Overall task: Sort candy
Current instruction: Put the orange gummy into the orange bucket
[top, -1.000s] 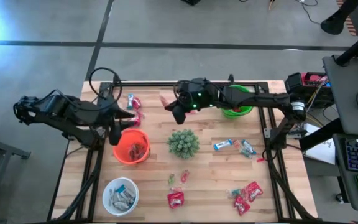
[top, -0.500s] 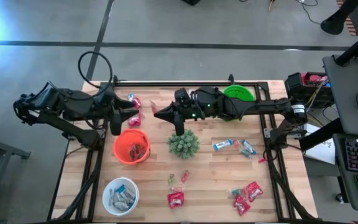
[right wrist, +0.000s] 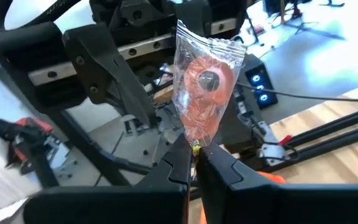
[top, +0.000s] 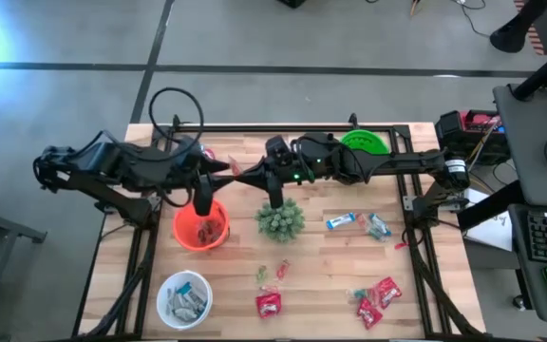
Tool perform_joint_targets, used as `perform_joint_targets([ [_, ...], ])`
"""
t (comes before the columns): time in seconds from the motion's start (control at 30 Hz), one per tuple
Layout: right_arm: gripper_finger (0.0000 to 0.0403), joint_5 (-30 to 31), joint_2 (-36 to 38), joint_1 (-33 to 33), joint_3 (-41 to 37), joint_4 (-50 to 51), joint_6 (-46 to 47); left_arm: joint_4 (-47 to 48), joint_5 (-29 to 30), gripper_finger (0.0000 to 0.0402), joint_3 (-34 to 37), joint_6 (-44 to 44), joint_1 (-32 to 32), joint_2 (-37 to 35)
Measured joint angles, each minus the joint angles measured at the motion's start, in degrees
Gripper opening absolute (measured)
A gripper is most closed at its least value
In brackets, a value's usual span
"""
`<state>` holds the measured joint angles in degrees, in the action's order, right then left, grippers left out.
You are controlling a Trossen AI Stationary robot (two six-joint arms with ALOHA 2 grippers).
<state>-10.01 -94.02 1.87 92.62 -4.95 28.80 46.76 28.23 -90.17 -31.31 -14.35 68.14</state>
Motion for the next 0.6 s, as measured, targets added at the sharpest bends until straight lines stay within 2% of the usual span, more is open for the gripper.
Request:
perform_joint_targets([
  [0.1,0.0009,-2.0,0.0,-0.1,0.0,0.0,0.0,-1.1,-0.8,0.0158,0.0,0.8,0.1,0.5],
  [0.43,0.0009,-2.2,0.2,-1.2,0.0,0.0,-0.1,-2.0,-2.9,0.0157,0.0,0.8,3.9,1.2],
  [0.6,0.0009,-2.2,0.2,-1.2,0.0,0.0,-0.2,-2.3,-3.7,0.0135,0.0,2.7,4.1,1.2],
])
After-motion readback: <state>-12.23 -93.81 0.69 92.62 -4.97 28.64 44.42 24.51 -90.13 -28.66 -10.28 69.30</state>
